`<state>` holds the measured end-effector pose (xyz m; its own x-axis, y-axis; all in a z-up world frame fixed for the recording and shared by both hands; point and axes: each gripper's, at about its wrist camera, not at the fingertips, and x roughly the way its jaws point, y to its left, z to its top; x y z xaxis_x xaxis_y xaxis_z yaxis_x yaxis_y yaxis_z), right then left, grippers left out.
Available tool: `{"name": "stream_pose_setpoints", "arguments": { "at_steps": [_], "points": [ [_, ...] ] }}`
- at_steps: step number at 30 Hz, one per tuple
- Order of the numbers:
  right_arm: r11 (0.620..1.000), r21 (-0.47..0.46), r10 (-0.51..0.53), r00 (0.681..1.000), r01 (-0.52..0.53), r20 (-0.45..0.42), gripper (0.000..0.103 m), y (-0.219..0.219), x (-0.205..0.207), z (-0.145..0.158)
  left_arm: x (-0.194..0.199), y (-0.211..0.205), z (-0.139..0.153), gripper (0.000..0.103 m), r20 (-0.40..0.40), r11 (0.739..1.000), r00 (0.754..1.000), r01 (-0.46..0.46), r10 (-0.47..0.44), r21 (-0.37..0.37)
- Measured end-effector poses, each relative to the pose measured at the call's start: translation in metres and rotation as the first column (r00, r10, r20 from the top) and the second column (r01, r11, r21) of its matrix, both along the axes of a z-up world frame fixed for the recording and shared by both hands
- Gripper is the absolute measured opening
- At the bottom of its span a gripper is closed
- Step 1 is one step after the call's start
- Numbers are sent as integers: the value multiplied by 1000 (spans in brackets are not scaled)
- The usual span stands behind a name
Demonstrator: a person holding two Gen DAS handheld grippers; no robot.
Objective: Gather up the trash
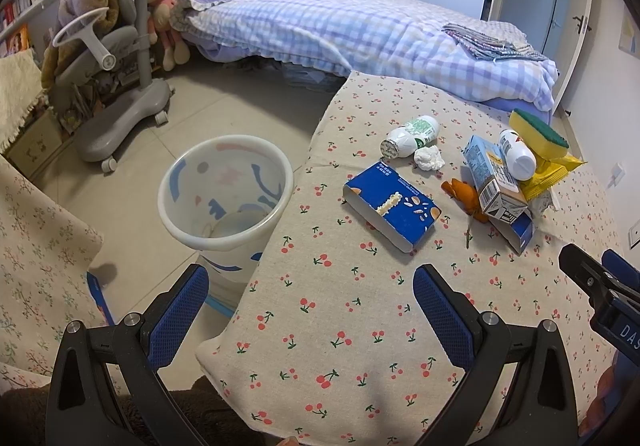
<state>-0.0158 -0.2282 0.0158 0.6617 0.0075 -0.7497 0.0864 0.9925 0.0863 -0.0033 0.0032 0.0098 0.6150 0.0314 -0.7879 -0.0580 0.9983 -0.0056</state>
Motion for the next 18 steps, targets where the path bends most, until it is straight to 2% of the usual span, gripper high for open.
{"name": "stream_pose_setpoints", "arguments": {
  "at_steps": [18],
  "points": [
    [1000, 5, -2, 1000, 2, -3, 103, -1, 0, 0, 0, -2, 0, 103, 1, 1000, 1000, 1, -1, -2]
  ]
}}
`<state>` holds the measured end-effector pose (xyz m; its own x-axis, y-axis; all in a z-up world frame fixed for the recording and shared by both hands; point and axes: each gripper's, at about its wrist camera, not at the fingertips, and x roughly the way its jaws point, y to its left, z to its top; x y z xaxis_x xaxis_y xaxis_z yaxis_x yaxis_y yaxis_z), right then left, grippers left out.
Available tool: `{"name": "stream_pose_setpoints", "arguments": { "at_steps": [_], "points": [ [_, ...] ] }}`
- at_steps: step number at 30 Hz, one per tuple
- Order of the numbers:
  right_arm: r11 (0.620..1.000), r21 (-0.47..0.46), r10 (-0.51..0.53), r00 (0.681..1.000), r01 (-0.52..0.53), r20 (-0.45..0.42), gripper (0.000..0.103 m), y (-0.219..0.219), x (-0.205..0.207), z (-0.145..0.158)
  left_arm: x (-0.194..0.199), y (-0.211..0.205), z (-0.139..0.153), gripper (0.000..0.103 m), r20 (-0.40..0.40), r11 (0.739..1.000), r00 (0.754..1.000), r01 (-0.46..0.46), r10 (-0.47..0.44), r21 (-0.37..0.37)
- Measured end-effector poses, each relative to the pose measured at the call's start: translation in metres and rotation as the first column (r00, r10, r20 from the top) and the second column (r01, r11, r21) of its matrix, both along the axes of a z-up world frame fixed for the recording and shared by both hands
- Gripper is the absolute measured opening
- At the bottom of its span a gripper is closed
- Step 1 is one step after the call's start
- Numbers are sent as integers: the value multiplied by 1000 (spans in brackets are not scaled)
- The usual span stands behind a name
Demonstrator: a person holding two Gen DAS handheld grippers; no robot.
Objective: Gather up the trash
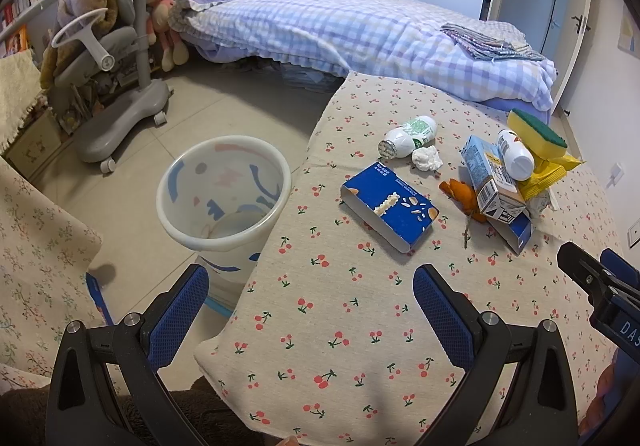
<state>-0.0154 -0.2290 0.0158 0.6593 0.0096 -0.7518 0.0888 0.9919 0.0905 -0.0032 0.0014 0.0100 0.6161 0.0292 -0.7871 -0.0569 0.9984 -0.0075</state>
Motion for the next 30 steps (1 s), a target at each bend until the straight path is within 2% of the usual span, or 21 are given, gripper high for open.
{"name": "stream_pose_setpoints", "arguments": {
  "at_steps": [13, 19, 24, 26, 28, 30],
  "points": [
    [1000, 11, 2, 1000, -2, -9, 103, -5, 4, 3, 3, -2, 2, 103, -3, 1000, 1000, 5, -5, -14],
    [997, 60, 51, 997, -47, -57, 103, -11, 15, 9, 17, 3, 5, 103, -54, 993, 997, 54, -60, -103],
    [996, 78, -43, 998, 46, -48, 103, -50, 36, 25, 54, -1, 8, 103, -149, 982, 978, 128, -149, -142],
    [993, 84, -78, 995, 83, -62, 103, -67, 48, 27, 76, -7, 7, 103, -209, 977, 960, 160, -187, -139],
    [985, 125, -109, 989, 121, -97, 103, -89, 64, 26, 97, -10, 2, 103, -275, 985, 948, 135, -159, -104],
    [975, 159, -132, 982, 153, -136, 103, -108, 78, 20, 115, -6, -8, 103, -312, 990, 944, 71, -106, -123]
  ]
}}
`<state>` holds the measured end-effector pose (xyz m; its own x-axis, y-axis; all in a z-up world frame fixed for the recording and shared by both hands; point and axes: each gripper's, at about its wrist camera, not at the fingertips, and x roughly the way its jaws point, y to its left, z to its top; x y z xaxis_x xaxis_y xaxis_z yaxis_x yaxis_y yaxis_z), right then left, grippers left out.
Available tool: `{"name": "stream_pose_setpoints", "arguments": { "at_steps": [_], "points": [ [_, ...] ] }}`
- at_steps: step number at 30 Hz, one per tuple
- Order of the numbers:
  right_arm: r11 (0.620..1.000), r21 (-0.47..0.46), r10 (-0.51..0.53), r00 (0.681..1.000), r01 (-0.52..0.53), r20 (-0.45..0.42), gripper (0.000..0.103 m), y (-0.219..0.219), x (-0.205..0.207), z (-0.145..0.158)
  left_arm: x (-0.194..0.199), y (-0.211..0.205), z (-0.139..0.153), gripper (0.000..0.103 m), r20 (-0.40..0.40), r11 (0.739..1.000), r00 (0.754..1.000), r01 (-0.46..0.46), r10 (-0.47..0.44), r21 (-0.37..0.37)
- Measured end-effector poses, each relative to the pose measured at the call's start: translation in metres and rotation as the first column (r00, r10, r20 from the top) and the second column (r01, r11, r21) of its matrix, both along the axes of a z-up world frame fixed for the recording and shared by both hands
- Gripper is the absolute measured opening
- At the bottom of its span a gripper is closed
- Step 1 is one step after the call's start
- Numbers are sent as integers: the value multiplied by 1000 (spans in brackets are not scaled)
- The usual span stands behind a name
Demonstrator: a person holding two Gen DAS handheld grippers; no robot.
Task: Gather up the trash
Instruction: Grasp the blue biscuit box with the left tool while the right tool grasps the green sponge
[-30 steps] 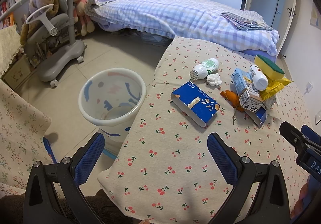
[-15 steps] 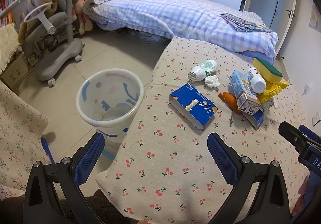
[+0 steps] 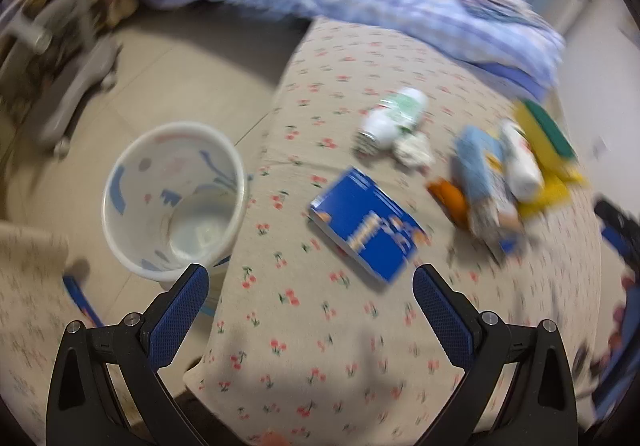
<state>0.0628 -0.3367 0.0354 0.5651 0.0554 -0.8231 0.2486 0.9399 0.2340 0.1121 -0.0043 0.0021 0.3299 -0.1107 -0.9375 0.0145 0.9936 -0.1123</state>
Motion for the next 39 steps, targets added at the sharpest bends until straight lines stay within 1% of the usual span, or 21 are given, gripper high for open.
{"name": "stream_pose_setpoints", "arguments": {
  "at_steps": [2, 5, 7, 9, 10, 12, 13, 14, 16, 17, 19, 21, 24, 26, 29, 30, 32, 34, 35, 37, 39],
  "points": [
    [1000, 12, -16, 1000, 16, -26, 103, -10, 8, -5, 11, 4, -15, 103, -54, 998, 998, -36, 33, -61],
    [1000, 20, -21, 998, 22, -53, 103, -18, 23, -10, 25, 3, -42, 99, -154, 984, 984, -106, 84, -141],
    [1000, 6, -21, 998, 21, -55, 103, -20, 32, -11, 32, -5, -51, 98, -170, 976, 980, -132, 102, -174],
    [1000, 13, -23, 998, 24, -60, 103, -20, 38, -14, 38, -15, -54, 98, -162, 970, 980, -148, 117, -192],
    [999, 22, -21, 998, 23, -62, 103, -21, 41, -16, 40, -19, -55, 98, -160, 971, 980, -147, 118, -189],
    [999, 39, -15, 997, 18, -69, 103, -23, 47, -20, 47, -31, -61, 98, -154, 978, 981, -143, 120, -149],
    [999, 43, -15, 997, 19, -73, 103, -24, 50, -22, 50, -37, -64, 96, -155, 982, 980, -143, 123, -123],
    [999, 45, -19, 997, 22, -77, 103, -25, 53, -23, 51, -40, -67, 93, -157, 984, 979, -145, 128, -104],
    [999, 43, -24, 996, 28, -81, 103, -27, 57, -26, 53, -46, -73, 82, -170, 988, 977, -140, 127, -70],
    [999, 46, -26, 996, 30, -80, 103, -29, 60, -27, 53, -48, -76, 81, -169, 989, 977, -140, 129, -55],
    [997, 68, -29, 997, 33, -66, 103, -33, 65, -27, 52, -48, -75, 74, -141, 991, 982, -132, 127, -31],
    [994, 99, -34, 999, 38, -42, 103, -35, 69, -26, 51, -47, -73, 73, -126, 992, 985, -123, 117, -37],
    [990, 141, -27, 1000, 28, -13, 103, -34, 76, -25, 47, -43, -69, 68, -115, 992, 988, -111, 104, -56],
    [990, 140, -12, 1000, 11, 2, 103, -29, 81, -25, 46, -42, -66, 68, -101, 994, 991, -96, 90, -60],
    [995, 102, 13, 1000, -16, 28, 103, -17, 89, -24, 49, -47, -60, 68, -84, 995, 994, -74, 68, -70],
    [997, 80, 20, 999, -23, 37, 101, -12, 90, -23, 48, -47, -57, 68, -78, 995, 995, -69, 63, -76],
    [998, 45, 32, 998, -35, 52, 94, -6, 93, -24, 48, -47, -52, 68, -68, 994, 996, -55, 48, -96],
    [999, 13, 48, 996, -50, 74, 83, -1, 94, -23, 49, -50, -48, 68, -60, 993, 998, -32, 26, -110],
    [998, 3, 58, 995, -59, 78, 80, 2, 95, -24, 48, -49, -45, 68, -53, 992, 998, -27, 20, -122],
    [996, -9, 93, 993, -92, 75, 63, 7, 96, -27, 45, -48, -40, 68, -47, 989, 999, -21, 14, -147],
    [993, -33, 115, 991, -113, 73, 62, 10, 95, -28, 42, -46, -35, 68, -36, 987, 999, -19, 14, -161]
  ]
}}
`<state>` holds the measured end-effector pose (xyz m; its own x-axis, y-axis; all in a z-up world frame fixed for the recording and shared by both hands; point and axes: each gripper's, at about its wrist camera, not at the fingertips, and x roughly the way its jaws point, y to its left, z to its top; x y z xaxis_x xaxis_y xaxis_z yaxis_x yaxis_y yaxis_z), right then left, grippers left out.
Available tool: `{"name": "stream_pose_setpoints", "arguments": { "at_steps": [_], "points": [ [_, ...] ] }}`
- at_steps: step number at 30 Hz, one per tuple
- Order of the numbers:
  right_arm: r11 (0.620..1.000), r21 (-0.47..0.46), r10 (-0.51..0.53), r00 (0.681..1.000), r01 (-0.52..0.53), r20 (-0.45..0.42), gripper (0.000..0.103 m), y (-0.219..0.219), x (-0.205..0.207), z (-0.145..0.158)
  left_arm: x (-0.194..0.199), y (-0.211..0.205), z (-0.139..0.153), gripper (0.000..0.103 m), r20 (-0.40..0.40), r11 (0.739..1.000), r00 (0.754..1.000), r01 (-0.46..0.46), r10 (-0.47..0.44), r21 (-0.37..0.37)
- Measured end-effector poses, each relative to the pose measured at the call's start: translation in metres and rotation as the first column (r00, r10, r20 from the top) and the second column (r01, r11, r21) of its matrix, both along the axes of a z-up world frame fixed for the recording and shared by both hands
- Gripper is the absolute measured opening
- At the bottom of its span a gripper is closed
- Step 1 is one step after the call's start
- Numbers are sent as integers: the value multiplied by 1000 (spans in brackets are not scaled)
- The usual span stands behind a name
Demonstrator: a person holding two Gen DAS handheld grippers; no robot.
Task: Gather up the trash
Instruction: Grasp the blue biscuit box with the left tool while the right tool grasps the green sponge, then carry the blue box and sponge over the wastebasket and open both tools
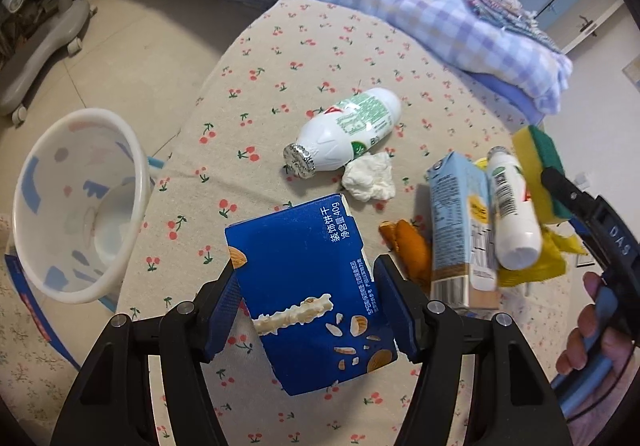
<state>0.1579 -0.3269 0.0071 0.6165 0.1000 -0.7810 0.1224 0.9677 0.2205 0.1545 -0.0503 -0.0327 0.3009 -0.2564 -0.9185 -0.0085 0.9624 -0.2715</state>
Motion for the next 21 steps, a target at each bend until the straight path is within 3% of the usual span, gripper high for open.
{"name": "stream_pose_setpoints", "arguments": {
  "at_steps": [6, 10, 14, 21],
  "points": [
    [1000, 21, 10, 996, -12, 93, 59, 2, -25, 29, -10, 17, 17, 67, 48, 999, 999, -20, 21, -39],
    [999, 27, 39, 990, -43, 132, 59, 16, -45, 53, -15, 40, 27, 68, 93, 999, 995, -45, 47, -19],
    [993, 58, 98, 990, -104, 104, 59, 45, -56, 55, -17, 72, 29, 68, 114, 997, 990, -78, 77, 3],
    [961, 147, 232, 972, -234, 33, 59, 113, -54, 31, -14, 148, 13, 68, 120, 982, 979, -174, 165, 69]
  ]
}}
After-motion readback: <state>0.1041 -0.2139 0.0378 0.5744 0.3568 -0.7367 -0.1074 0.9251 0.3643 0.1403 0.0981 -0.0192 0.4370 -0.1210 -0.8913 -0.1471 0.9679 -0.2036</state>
